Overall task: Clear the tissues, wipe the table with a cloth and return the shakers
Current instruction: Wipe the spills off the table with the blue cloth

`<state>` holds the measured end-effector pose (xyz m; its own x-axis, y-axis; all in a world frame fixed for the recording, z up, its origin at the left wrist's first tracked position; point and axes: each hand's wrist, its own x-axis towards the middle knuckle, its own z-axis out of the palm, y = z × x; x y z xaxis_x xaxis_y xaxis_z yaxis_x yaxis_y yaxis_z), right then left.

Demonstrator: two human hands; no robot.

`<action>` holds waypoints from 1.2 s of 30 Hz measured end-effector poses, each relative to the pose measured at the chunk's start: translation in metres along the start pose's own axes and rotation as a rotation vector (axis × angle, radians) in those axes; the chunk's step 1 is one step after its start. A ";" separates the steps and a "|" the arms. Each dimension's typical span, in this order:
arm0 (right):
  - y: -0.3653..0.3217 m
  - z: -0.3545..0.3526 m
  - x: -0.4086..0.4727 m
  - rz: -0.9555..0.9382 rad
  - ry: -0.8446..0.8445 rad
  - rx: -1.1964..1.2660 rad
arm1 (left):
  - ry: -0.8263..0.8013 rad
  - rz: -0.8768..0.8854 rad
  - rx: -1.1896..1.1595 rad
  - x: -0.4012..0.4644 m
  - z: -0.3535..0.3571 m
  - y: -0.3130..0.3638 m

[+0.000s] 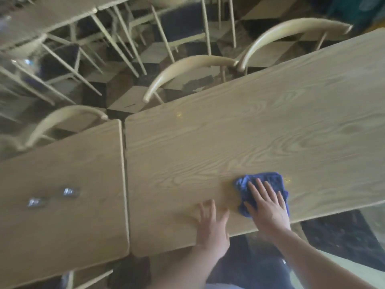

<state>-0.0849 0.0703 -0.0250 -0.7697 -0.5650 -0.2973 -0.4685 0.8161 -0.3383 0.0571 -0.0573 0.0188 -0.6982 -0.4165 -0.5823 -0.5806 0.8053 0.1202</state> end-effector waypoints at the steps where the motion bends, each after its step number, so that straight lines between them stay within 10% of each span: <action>1: 0.004 -0.001 0.001 -0.006 -0.015 0.011 | 0.019 -0.029 -0.007 0.002 0.001 0.007; 11: 0.094 -0.052 0.014 0.017 -0.127 0.119 | 0.005 -0.263 -0.197 0.025 0.000 0.130; 24: 0.299 -0.153 0.050 0.380 -0.078 0.001 | -0.089 0.083 -0.079 0.082 -0.024 0.305; 36: 0.387 -0.199 0.056 0.328 -0.131 -0.023 | -0.183 -0.039 -0.037 0.133 -0.036 0.400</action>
<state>-0.3957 0.3781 0.0047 -0.8194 -0.2817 -0.4993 -0.2160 0.9585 -0.1862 -0.2831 0.1945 0.0184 -0.5889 -0.3604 -0.7234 -0.6231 0.7725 0.1224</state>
